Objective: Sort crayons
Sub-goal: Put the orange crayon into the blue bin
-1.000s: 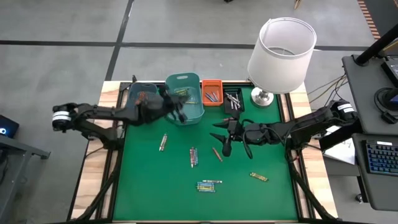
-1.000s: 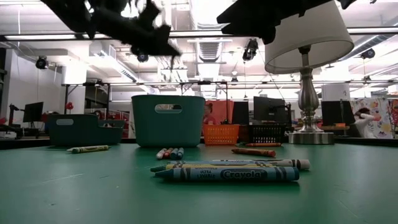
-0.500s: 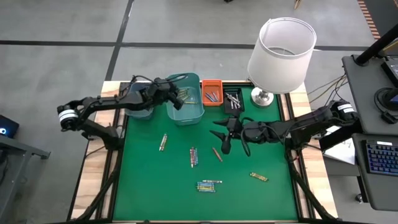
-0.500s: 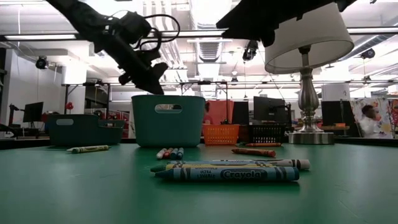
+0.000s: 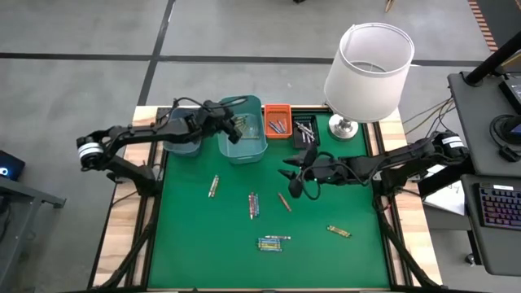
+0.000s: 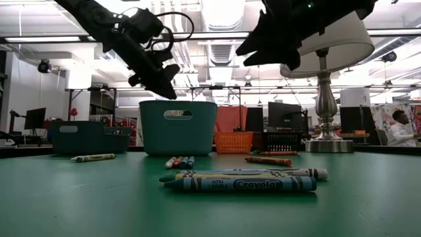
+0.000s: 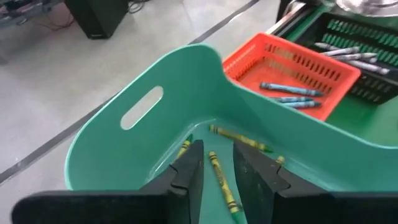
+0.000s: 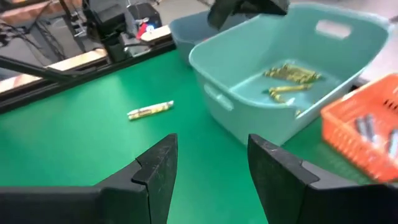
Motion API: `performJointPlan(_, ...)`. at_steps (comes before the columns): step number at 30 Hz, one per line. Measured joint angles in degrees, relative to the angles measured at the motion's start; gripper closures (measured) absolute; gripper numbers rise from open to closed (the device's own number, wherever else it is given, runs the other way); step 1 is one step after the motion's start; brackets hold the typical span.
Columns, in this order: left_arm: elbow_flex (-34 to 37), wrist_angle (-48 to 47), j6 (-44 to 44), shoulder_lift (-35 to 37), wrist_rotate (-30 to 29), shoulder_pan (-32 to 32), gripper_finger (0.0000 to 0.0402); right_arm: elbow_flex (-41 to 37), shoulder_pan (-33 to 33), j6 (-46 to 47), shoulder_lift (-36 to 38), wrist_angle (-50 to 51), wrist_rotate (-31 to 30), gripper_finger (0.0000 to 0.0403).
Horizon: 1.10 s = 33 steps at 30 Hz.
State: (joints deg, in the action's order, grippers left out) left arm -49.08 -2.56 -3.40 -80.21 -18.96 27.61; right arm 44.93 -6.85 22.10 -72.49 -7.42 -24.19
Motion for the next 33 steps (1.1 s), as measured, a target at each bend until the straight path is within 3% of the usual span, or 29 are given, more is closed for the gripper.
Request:
performJointPlan(21,0.62,3.47,-0.13,7.19,-1.63,-16.94,0.0330,0.10,0.00,16.87,-2.71,4.20,11.20,0.0218)
performJointPlan(28,2.51,4.67,-0.79,11.63,-10.38,-25.43,0.0330,7.91,-0.37,23.12,-9.08,24.49,14.19,0.0218)
performJointPlan(33,4.62,9.48,-0.77,14.24,-12.66,-31.53,0.0330,16.60,-0.80,24.62,-16.20,40.06,14.19,0.0218)
